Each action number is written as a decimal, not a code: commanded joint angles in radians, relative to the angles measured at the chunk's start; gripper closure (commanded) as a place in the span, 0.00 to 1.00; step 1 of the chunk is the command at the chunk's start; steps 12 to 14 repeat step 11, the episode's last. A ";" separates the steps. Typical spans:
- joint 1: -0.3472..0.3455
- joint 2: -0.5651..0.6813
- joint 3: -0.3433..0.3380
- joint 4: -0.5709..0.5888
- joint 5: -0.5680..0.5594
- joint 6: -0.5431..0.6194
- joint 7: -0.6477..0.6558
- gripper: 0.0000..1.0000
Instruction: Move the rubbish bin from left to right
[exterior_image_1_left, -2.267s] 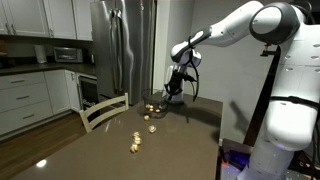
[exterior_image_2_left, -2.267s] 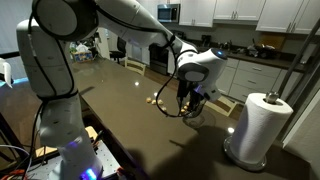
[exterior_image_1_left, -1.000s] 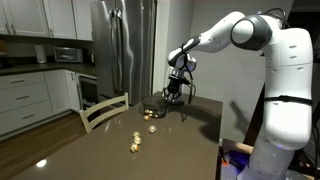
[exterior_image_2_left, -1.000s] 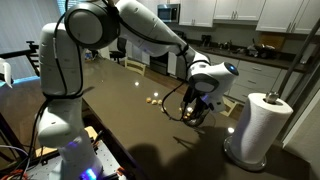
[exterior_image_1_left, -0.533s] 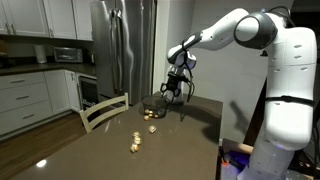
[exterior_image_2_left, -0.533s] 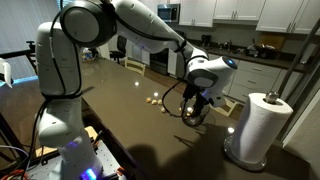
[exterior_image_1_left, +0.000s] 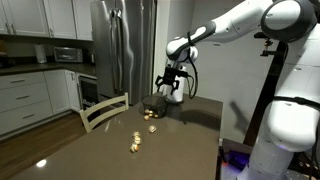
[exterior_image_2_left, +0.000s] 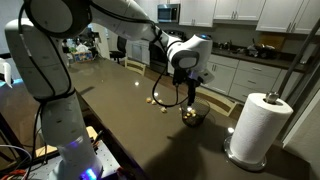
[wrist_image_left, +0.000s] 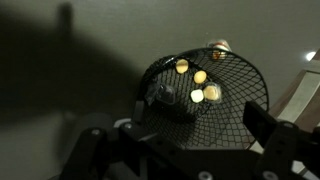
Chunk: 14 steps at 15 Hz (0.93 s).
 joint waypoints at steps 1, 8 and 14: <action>0.022 -0.112 0.048 -0.093 -0.116 0.012 -0.033 0.00; 0.032 -0.133 0.096 -0.099 -0.173 -0.010 -0.063 0.00; 0.030 -0.129 0.093 -0.099 -0.173 -0.010 -0.063 0.00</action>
